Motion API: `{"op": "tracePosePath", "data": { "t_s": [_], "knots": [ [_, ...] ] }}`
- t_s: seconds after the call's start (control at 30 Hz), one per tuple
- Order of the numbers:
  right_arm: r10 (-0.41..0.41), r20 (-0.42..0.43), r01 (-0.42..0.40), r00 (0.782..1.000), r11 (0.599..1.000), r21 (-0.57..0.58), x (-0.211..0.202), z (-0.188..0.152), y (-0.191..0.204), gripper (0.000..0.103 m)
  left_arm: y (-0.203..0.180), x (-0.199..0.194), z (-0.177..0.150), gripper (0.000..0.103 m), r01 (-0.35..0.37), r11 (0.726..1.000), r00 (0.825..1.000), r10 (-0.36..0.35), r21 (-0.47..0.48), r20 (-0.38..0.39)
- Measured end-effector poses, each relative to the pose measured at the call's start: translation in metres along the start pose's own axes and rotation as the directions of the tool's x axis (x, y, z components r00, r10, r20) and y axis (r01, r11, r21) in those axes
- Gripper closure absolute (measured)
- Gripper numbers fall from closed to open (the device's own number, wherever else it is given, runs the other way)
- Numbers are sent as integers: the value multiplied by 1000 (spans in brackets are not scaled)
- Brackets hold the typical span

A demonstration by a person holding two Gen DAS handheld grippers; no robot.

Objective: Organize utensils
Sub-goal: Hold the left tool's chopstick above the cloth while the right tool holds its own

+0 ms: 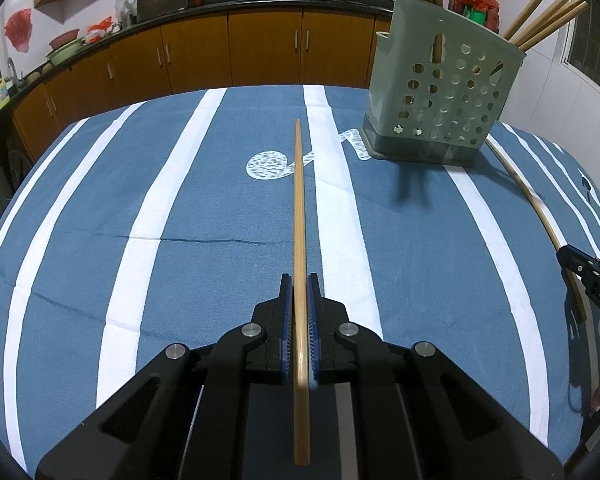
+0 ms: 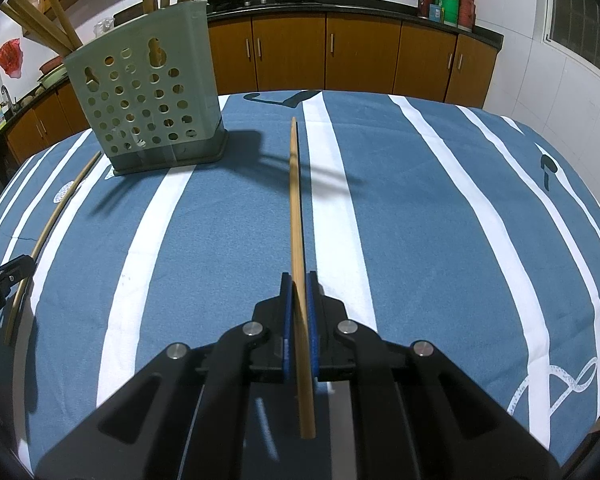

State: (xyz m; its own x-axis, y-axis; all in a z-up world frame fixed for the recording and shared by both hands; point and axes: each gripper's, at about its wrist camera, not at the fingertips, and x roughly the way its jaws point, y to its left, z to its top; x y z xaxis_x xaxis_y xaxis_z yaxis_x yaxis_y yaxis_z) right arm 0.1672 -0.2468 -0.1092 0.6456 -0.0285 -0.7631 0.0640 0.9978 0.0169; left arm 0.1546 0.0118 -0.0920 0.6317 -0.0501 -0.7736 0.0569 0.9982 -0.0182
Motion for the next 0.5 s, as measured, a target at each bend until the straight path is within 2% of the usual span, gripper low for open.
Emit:
{"op": "tracePosePath", "data": {
  "t_s": [0.5],
  "knots": [
    [0, 0, 0, 1000, 1000, -4, 0, 0, 0, 95, 0, 0, -1, 95, 4, 1000, 1000, -4, -1, 0]
  ]
}}
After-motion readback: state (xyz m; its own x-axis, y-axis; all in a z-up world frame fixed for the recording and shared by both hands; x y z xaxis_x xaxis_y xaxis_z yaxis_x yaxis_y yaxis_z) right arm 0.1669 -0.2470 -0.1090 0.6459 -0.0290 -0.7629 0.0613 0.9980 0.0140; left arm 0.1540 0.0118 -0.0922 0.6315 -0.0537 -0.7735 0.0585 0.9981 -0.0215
